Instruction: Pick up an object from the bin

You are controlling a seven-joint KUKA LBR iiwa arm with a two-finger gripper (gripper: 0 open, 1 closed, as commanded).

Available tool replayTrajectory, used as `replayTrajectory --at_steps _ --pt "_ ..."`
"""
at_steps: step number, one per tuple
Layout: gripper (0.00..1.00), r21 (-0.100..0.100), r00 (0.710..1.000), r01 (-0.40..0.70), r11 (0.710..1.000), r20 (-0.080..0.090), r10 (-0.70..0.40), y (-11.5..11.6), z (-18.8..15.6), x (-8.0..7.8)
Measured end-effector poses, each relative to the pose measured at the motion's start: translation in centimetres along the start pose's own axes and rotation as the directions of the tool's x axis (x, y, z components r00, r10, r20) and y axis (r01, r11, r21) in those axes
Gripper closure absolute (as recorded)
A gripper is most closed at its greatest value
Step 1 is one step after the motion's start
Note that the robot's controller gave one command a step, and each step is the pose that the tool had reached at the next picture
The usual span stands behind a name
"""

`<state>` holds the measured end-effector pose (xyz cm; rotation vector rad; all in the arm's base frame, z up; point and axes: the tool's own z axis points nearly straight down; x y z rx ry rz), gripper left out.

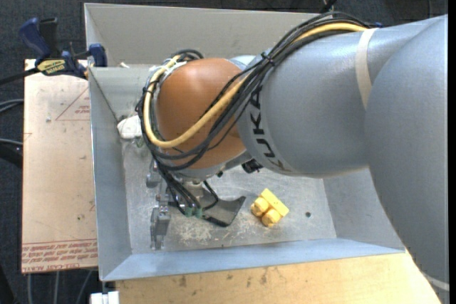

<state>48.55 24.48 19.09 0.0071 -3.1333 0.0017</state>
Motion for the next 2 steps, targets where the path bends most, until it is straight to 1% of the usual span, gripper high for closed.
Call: replayTrajectory --at_steps 1,2 --pt "0.00 -0.002 1.000 -0.005 1.000 0.007 0.005 -0.1 -0.4 -0.2" --pt "0.00 -0.003 0.995 0.101 0.995 0.011 -0.101 -3.9 -0.3 -5.0"
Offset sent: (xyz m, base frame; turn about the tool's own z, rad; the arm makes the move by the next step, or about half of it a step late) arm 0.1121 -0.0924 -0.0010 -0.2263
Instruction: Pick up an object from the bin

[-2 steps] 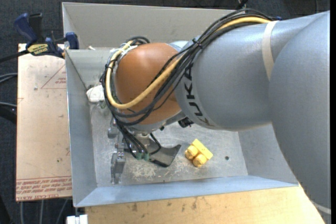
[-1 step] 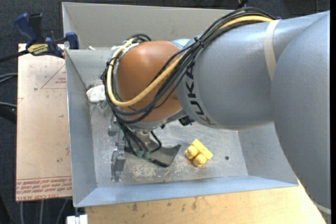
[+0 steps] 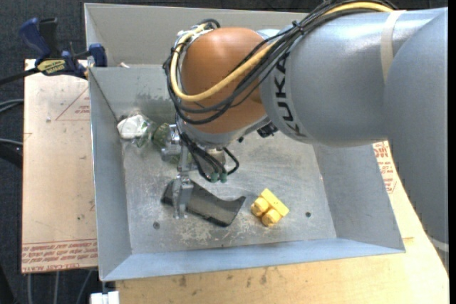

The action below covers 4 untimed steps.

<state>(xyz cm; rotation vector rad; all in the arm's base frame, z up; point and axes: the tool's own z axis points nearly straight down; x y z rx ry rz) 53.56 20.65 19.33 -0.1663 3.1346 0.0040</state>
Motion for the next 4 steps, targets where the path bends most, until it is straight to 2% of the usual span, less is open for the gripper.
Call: replayTrajectory --at_steps 1,2,3,4 --pt "0.00 0.003 0.992 0.127 0.992 0.003 -0.127 -2.0 0.4 -0.9" --pt "1.00 -0.001 0.933 0.360 0.933 -0.004 -0.360 -5.8 9.5 5.8" --pt "1.00 -0.001 0.933 0.360 0.933 -0.004 -0.360 -5.8 9.5 5.8" --pt "1.00 -0.002 0.929 0.371 0.929 -0.008 -0.371 -6.8 4.2 5.4"
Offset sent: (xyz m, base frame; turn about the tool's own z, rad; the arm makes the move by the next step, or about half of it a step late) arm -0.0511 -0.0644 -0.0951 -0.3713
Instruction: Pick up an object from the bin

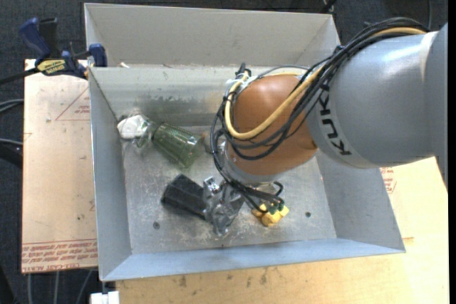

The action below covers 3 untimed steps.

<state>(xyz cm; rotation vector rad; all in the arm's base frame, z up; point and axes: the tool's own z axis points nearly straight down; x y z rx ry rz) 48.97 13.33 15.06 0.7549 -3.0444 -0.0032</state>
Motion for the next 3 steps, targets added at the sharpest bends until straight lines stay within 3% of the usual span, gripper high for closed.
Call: replayTrajectory --at_steps 1,2,3 --pt "1.00 0.003 1.000 -0.003 1.000 0.010 0.002 -1.8 -5.5 1.1" --pt "1.00 0.001 0.981 -0.196 0.981 0.006 0.196 -1.7 -8.5 0.1" --pt "1.00 -0.001 0.920 -0.392 0.920 0.015 0.392 -1.8 -4.9 -0.4"
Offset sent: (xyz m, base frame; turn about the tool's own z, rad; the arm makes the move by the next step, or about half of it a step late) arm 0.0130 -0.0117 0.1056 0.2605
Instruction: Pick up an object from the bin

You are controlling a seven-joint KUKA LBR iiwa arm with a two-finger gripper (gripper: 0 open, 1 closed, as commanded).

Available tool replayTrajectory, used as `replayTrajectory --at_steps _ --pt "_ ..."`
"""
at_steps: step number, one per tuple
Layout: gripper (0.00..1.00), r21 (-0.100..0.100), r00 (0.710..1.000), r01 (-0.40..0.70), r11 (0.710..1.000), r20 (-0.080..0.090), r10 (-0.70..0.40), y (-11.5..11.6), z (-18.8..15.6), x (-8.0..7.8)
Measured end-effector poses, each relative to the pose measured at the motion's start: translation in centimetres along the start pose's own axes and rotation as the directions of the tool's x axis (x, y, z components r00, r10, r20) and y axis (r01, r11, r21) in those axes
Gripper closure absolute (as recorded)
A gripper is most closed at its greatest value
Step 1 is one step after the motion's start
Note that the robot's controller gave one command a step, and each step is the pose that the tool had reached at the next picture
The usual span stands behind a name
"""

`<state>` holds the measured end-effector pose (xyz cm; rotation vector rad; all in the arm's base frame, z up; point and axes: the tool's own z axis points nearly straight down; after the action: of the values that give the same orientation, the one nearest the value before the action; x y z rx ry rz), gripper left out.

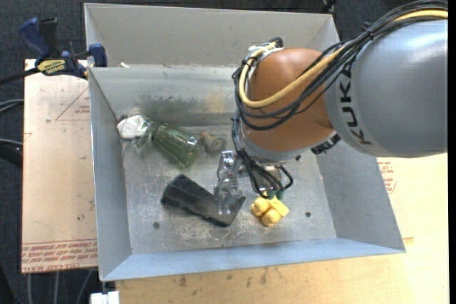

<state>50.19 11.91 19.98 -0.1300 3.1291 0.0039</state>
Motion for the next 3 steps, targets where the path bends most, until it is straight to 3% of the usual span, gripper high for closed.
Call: replayTrajectory --at_steps 1,2,3 --pt "1.00 0.002 1.000 0.021 1.000 -0.013 -0.021 0.0 3.0 -0.2" --pt "0.00 0.002 0.998 0.065 0.998 -0.010 -0.065 1.5 6.8 -0.9" --pt "0.00 0.002 0.998 0.063 0.998 -0.007 -0.063 1.5 6.9 -1.0"
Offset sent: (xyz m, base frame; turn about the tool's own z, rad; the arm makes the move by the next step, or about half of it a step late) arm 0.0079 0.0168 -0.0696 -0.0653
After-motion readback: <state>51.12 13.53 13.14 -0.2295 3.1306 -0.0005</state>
